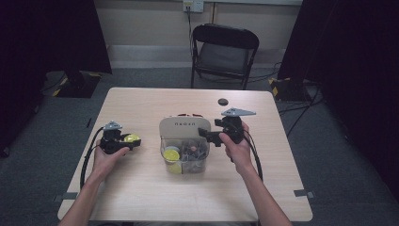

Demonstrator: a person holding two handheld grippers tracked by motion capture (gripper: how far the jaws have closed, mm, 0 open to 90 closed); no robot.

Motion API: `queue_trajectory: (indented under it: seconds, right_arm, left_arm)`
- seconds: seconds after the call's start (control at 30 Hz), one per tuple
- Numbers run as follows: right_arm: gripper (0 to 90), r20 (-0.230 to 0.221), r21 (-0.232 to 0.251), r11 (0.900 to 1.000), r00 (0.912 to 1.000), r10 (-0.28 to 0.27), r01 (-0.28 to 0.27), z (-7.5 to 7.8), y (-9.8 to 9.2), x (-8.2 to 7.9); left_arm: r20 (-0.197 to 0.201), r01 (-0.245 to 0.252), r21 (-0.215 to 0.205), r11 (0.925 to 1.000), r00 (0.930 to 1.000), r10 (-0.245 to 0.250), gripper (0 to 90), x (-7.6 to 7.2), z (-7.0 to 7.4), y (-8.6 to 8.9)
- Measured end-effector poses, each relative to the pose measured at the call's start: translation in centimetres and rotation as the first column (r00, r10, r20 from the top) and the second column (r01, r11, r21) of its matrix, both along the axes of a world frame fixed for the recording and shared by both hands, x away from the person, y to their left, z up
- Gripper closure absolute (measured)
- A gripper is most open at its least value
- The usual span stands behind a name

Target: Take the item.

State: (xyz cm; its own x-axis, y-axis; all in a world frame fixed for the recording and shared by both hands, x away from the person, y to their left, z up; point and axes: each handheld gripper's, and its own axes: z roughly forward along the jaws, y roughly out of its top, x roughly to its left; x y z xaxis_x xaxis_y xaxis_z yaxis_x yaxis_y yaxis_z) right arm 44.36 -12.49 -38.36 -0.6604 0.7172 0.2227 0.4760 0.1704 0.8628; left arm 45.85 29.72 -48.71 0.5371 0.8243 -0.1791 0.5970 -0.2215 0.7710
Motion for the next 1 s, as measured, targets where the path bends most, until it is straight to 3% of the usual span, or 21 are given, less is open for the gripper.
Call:
queue_trajectory:
  seconds: [0.37, 0.63, 0.87, 1.0]
  right_arm:
    - [15.2, -0.013, 0.006, 1.000, 0.9997, 0.019, -0.019, 0.0, 0.1, 0.1]
    - [15.2, -0.015, 0.004, 1.000, 0.9996, 0.025, -0.025, -0.1, 0.3, 0.1]
    - [15.2, -0.018, -0.001, 0.999, 0.9992, 0.035, -0.035, -0.2, 0.3, 0.1]
    - [15.2, -0.016, -0.004, 0.999, 0.9993, 0.034, -0.034, -0.2, 0.4, 0.1]
  left_arm:
    - [-0.032, 0.009, 0.003, 1.0000, 0.9994, -0.009, 37.0, 0.2, -0.7, -0.1]
    - [-0.031, 0.000, -0.008, 1.0000, 0.9995, 0.000, 27.5, 0.1, -0.6, -0.2]
    - [-0.027, -0.009, -0.037, 0.9993, 0.9996, 0.008, 24.6, -0.5, 0.3, 0.4]
    - [-0.005, -0.008, -0.039, 0.9992, 1.0000, 0.008, 25.0, -1.2, 1.0, 0.8]
